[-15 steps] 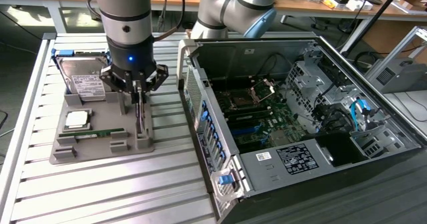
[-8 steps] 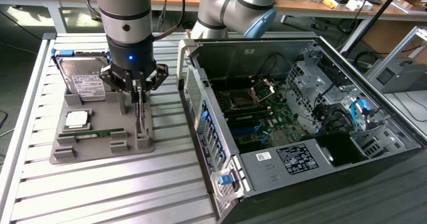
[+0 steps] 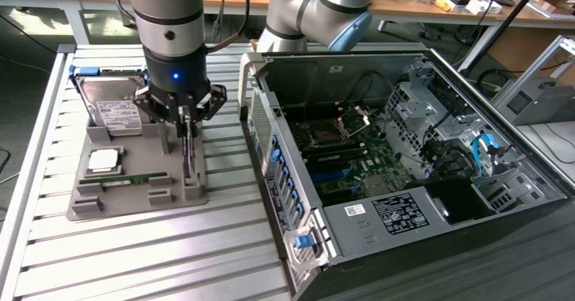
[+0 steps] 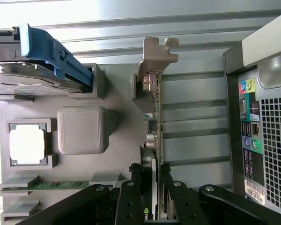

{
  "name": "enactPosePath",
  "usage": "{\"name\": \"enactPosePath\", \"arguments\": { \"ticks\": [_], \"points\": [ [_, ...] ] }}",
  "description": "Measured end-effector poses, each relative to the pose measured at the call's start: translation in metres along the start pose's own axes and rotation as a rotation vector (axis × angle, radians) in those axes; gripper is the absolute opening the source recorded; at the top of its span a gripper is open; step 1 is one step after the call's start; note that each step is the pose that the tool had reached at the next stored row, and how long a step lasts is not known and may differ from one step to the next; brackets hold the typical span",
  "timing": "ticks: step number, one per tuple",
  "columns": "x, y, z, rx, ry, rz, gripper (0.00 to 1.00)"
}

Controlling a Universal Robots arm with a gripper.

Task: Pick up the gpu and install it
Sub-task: 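Pick up the gpu and move the gpu toward the slot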

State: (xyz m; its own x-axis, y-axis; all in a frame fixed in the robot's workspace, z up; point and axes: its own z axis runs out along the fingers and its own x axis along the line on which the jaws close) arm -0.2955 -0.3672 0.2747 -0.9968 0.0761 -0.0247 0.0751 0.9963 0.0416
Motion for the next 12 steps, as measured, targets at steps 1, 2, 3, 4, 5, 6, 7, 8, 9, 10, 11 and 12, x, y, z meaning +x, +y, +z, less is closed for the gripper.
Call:
{"name": "enactPosePath", "arguments": {
  "ticks": [1,2,3,4,5,6,7,8,9,10,11,12],
  "points": [
    [0.0000,0.0000,-0.0004,0.0000,0.0001,0.000,0.27],
    [0.0000,0.0000,-0.0007,0.0001,0.0001,0.000,0.27],
    [0.0000,0.0001,-0.0011,0.0000,0.0000,0.000,0.27],
    [0.0000,0.0001,-0.0016,0.0001,0.0001,0.000,0.27],
    [-0.0001,0.0001,-0.0021,0.0001,0.0001,0.000,0.27],
    [-0.0001,0.0001,-0.0026,0.0000,0.0000,0.000,0.27],
    [-0.0001,0.0001,-0.0031,0.0001,0.0001,0.000,0.27],
    [-0.0001,0.0002,-0.0035,0.0000,0.0000,0.000,0.27],
    [-0.0001,0.0002,-0.0040,0.0001,0.0001,0.000,0.27],
    [-0.0001,0.0002,-0.0045,0.0000,0.0000,0.000,0.27],
    [-0.0001,0.0002,-0.0050,0.0000,0.0000,0.000,0.27],
    [-0.0002,0.0002,-0.0056,0.0000,0.0000,0.000,0.27]
  ]
}}
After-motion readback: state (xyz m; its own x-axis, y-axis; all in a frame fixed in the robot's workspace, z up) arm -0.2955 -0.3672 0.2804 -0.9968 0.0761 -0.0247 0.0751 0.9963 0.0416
